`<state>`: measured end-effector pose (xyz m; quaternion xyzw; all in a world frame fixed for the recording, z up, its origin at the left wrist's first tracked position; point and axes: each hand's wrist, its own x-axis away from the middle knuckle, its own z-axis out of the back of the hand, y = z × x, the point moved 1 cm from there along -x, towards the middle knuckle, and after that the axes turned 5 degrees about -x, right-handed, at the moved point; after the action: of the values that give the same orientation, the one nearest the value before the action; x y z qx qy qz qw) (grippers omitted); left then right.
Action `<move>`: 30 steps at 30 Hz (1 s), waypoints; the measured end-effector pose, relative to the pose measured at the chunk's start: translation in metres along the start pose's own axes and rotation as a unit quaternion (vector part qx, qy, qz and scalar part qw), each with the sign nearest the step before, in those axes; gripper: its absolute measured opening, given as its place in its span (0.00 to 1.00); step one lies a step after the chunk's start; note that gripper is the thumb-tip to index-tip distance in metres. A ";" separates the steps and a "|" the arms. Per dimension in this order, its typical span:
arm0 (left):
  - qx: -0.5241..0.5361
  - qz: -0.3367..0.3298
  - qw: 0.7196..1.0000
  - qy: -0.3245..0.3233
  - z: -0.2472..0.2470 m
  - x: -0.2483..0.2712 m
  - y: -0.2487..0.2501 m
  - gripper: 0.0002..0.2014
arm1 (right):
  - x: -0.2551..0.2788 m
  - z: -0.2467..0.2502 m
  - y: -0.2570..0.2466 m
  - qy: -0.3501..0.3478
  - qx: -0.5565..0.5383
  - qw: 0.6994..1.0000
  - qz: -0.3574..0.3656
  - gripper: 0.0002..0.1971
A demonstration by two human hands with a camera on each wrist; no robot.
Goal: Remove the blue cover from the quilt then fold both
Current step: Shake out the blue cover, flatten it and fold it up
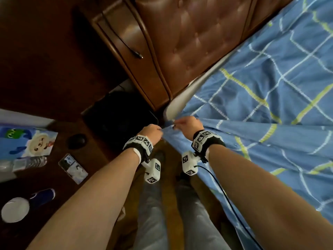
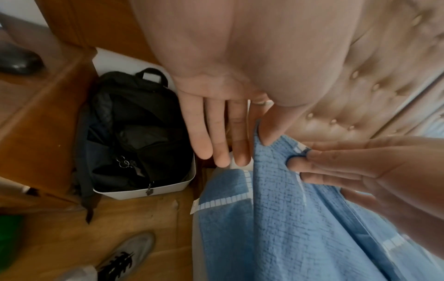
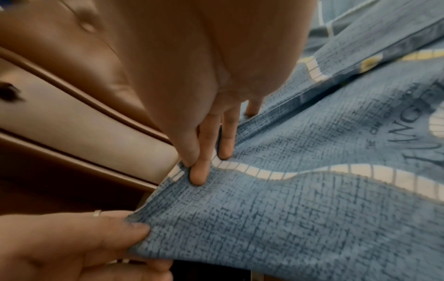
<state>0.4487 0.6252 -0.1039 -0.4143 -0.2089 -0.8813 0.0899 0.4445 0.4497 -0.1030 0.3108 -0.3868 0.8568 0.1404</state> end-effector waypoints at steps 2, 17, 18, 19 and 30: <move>-0.002 0.009 1.000 -0.005 -0.004 -0.037 -0.016 0.09 | -0.035 -0.019 0.004 -0.007 0.008 1.000 -0.016 0.09; -0.047 0.024 0.998 -0.041 -0.037 -0.105 -0.012 0.31 | -0.084 -0.047 0.038 0.012 -0.001 0.998 -0.060 0.24; -0.067 0.003 0.997 -0.032 -0.025 -0.090 0.004 0.28 | -0.064 -0.027 0.037 0.024 -0.043 0.996 -0.074 0.23; -0.088 -0.018 0.996 -0.021 -0.012 -0.075 0.020 0.26 | -0.044 -0.005 0.039 0.033 -0.083 0.992 -0.087 0.22; -0.316 -0.404 0.849 -0.130 -0.040 0.180 0.284 0.15 | 0.299 0.174 0.117 0.333 -0.238 0.886 -0.218 0.15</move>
<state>0.4001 0.3556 0.0951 -0.4099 -0.0779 -0.7964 -0.4378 0.2326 0.2420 0.1097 0.0408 -0.4323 0.7399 0.5138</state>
